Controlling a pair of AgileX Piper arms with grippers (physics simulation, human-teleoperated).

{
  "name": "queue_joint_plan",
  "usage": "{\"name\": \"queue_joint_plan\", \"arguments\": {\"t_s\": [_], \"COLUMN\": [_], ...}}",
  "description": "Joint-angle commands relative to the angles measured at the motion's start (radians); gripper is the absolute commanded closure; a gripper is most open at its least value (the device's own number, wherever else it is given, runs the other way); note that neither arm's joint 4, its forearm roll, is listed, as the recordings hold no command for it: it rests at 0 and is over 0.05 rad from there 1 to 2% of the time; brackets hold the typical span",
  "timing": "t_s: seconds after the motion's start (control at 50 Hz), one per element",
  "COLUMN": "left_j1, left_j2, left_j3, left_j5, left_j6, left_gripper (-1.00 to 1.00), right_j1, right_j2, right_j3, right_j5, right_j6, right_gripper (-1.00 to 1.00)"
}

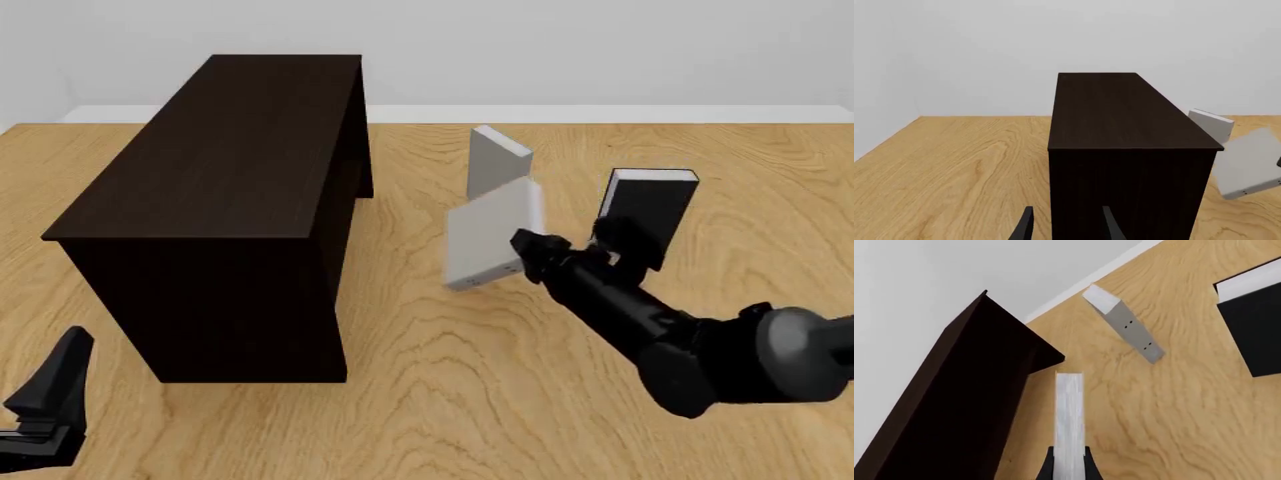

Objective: Pick up the book on the right and place it under the cabinet shelf.

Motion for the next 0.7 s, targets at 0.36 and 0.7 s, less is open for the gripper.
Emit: {"name": "queue_joint_plan", "arguments": {"t_s": [0.36, 0.7], "left_j1": [0.000, 0.008], "left_j2": [0.000, -0.002], "left_j3": [-0.001, -0.002], "left_j5": [0.001, 0.010], "left_j6": [0.000, 0.000], "left_gripper": [-1.00, -1.00], "right_j1": [0.055, 0.061], "right_j2": [0.163, 0.312], "right_j3": [-0.024, -0.102], "right_j5": [-0.324, -0.373], "right_j6": [0.195, 0.244], "right_gripper": [1.00, 1.00]}}
